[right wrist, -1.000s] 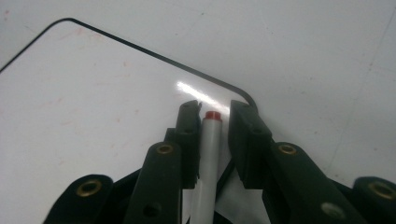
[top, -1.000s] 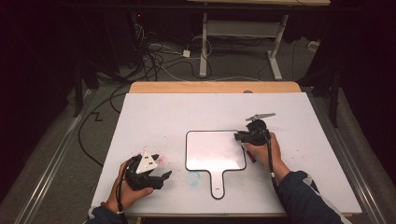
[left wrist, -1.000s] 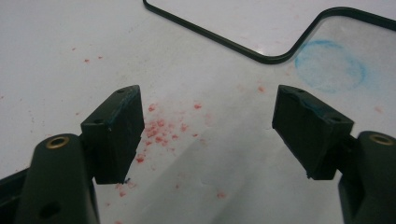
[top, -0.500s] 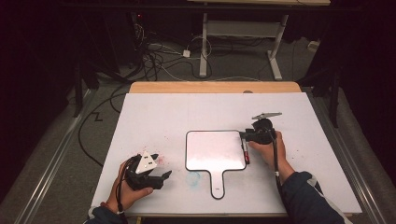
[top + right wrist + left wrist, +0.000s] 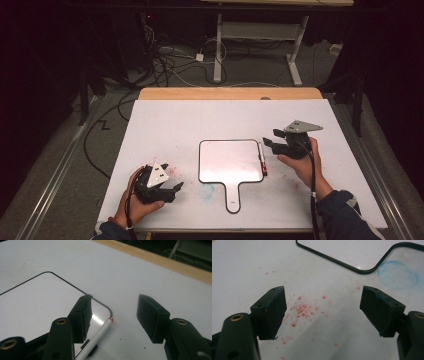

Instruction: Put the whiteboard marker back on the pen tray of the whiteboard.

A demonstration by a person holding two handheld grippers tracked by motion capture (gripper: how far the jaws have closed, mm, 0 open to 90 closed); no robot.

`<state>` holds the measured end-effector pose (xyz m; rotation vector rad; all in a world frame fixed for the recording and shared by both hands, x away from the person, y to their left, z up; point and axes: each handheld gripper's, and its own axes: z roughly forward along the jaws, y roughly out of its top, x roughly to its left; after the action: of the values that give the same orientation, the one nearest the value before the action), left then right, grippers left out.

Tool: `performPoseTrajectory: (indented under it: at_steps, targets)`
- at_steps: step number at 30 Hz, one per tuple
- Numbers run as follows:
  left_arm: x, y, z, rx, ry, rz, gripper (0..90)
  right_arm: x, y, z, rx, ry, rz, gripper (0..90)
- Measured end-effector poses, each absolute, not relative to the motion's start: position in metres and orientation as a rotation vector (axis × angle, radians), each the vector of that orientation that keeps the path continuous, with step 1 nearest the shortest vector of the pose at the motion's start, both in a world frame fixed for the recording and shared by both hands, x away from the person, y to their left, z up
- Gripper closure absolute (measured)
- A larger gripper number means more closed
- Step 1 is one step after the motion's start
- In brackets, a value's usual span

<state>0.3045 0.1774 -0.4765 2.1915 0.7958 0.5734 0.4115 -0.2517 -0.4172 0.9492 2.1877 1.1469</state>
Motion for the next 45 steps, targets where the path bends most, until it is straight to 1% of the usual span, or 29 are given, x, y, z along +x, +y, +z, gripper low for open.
performPoseTrajectory:
  at_steps: [5, 10, 15, 18, 21, 26, 45]
  targets:
    - [0.304, 0.177, -0.477, 2.192, 0.802, 0.588, 20.7, 0.382, -0.263, -0.408, 0.773, 2.140, 1.151, 33.9]
    - [0.303, 0.176, -0.477, 2.198, 0.788, 0.629, 19.9, 0.357, -0.276, -0.412, 0.688, 2.112, 1.128, 28.9]
    - [0.300, 0.174, -0.478, 2.205, 0.775, 0.614, 17.7, 0.334, -0.291, -0.424, 0.697, 2.098, 1.145, 26.6]
    - [0.300, 0.172, -0.479, 2.211, 0.756, 0.649, 17.6, 0.322, -0.298, -0.433, 0.717, 2.090, 1.156, 25.6]
    - [0.298, 0.172, -0.481, 2.223, 0.750, 0.655, 17.6, 0.314, -0.301, -0.443, 0.747, 2.109, 1.135, 25.8]
    - [0.297, 0.173, -0.480, 2.221, 0.745, 0.659, 17.6, 0.307, -0.297, -0.446, 0.724, 2.120, 1.098, 26.1]
    - [0.303, 0.171, -0.482, 2.232, 0.755, 0.643, 17.6, 0.305, -0.298, -0.446, 0.695, 2.108, 1.077, 25.5]
